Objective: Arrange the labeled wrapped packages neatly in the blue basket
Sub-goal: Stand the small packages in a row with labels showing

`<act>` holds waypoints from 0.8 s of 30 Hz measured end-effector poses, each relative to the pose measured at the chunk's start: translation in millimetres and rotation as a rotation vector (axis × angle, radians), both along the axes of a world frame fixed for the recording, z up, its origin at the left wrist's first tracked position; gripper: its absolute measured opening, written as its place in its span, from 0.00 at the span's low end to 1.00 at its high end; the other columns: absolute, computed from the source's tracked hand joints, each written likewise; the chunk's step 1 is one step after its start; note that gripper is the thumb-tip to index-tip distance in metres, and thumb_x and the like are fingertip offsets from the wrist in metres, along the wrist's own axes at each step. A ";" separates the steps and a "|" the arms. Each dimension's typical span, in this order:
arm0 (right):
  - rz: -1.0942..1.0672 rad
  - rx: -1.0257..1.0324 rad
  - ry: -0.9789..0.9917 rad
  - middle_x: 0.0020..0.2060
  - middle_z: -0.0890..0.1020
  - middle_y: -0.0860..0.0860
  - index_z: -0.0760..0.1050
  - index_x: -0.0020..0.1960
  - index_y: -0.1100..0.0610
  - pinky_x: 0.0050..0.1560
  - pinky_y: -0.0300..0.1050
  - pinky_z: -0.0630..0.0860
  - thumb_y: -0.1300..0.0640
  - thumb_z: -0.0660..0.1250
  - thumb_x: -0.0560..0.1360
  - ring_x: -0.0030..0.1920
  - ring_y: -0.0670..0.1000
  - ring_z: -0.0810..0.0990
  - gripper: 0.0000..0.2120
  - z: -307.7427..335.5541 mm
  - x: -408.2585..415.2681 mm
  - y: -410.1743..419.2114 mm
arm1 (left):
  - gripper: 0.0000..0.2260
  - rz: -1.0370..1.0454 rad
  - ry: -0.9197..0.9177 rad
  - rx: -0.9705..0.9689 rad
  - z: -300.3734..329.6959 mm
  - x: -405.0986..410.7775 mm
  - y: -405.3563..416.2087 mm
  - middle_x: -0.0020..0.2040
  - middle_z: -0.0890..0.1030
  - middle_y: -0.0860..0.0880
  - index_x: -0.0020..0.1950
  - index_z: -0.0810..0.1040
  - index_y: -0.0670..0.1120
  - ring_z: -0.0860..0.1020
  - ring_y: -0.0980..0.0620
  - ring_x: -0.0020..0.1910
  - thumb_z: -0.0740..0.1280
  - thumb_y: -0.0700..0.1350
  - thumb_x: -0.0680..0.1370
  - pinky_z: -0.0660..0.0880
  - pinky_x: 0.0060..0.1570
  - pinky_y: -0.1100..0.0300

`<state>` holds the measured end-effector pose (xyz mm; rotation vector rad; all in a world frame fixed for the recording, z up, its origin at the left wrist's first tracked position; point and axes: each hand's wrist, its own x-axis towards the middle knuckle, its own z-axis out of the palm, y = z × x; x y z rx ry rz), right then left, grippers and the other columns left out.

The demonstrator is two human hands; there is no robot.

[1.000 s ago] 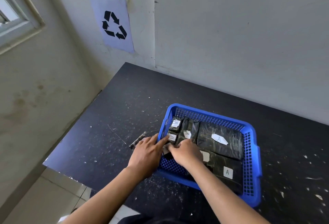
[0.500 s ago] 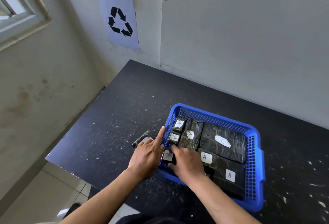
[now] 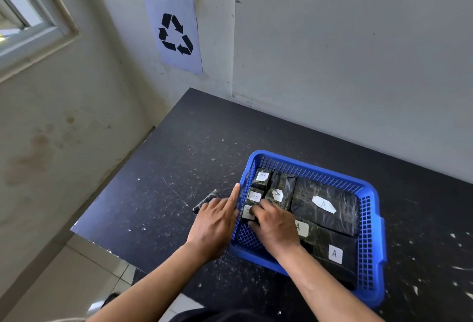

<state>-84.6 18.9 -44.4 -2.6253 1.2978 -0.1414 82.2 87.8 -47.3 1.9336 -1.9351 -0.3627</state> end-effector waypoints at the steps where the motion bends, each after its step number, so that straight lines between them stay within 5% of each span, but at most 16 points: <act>1: 0.006 0.011 -0.012 0.48 0.80 0.48 0.80 0.51 0.53 0.42 0.45 0.81 0.50 0.77 0.70 0.45 0.50 0.81 0.13 0.2 -1.0 -1.0 | 0.27 0.007 -0.006 -0.043 -1.8 2.7 1.1 0.62 0.75 0.50 0.81 0.46 0.49 0.71 0.49 0.59 0.49 0.52 0.83 0.70 0.60 0.52; 5: -0.085 0.067 -0.170 0.43 0.78 0.44 0.80 0.49 0.51 0.32 0.34 0.73 0.49 0.77 0.71 0.35 0.44 0.77 0.11 5.0 -7.0 -2.9 | 0.28 0.249 0.077 -0.094 -12.3 21.6 5.8 0.67 0.71 0.47 0.80 0.54 0.53 0.71 0.47 0.62 0.58 0.49 0.80 0.71 0.60 0.49; 9: -0.238 0.145 -0.248 0.46 0.81 0.43 0.79 0.46 0.47 0.28 0.30 0.63 0.51 0.75 0.72 0.26 0.37 0.68 0.05 3.5 -19.1 -2.8 | 0.34 0.276 -0.093 0.262 -22.8 36.1 2.9 0.71 0.68 0.48 0.79 0.54 0.57 0.69 0.45 0.68 0.66 0.59 0.77 0.70 0.65 0.50; 12: -0.293 0.219 -0.247 0.54 0.82 0.47 0.78 0.45 0.45 0.29 0.33 0.66 0.50 0.72 0.74 0.23 0.41 0.70 0.03 5.8 -21.0 -1.7 | 0.34 0.298 -0.083 0.366 -21.9 40.3 -4.6 0.66 0.75 0.50 0.77 0.56 0.59 0.75 0.49 0.61 0.69 0.57 0.75 0.75 0.56 0.54; 14: -0.303 0.248 -0.302 0.54 0.83 0.46 0.79 0.43 0.45 0.29 0.35 0.67 0.52 0.71 0.74 0.24 0.44 0.74 0.03 12.0 -18.6 -2.9 | 0.32 0.337 -0.001 0.301 -13.3 40.5 -9.0 0.63 0.78 0.50 0.74 0.62 0.59 0.78 0.49 0.56 0.72 0.55 0.74 0.78 0.49 0.54; 18: -0.358 0.295 -0.637 0.36 0.83 0.42 0.80 0.45 0.47 0.29 0.33 0.69 0.53 0.71 0.75 0.31 0.40 0.78 0.01 42.0 1.0 -9.8 | 0.30 0.414 0.290 -0.028 24.2 36.5 -18.0 0.53 0.79 0.56 0.69 0.68 0.58 0.78 0.54 0.45 0.75 0.51 0.70 0.75 0.40 0.58; 21: -0.355 0.387 -0.750 0.48 0.81 0.40 0.76 0.62 0.45 0.38 0.35 0.76 0.46 0.72 0.74 0.39 0.41 0.81 0.17 70.8 12.0 -23.1 | 0.29 0.167 0.136 -0.153 59.6 26.5 -24.8 0.52 0.75 0.64 0.66 0.67 0.61 0.72 0.63 0.48 0.74 0.54 0.69 0.71 0.41 0.66; 24: -0.168 0.463 -0.516 0.53 0.81 0.39 0.74 0.63 0.40 0.47 0.41 0.77 0.47 0.71 0.74 0.48 0.43 0.81 0.18 96.1 12.1 -39.3 | 0.27 -0.012 0.077 -0.145 77.9 11.5 -30.1 0.53 0.78 0.61 0.65 0.66 0.59 0.72 0.59 0.53 0.72 0.52 0.68 0.76 0.41 0.61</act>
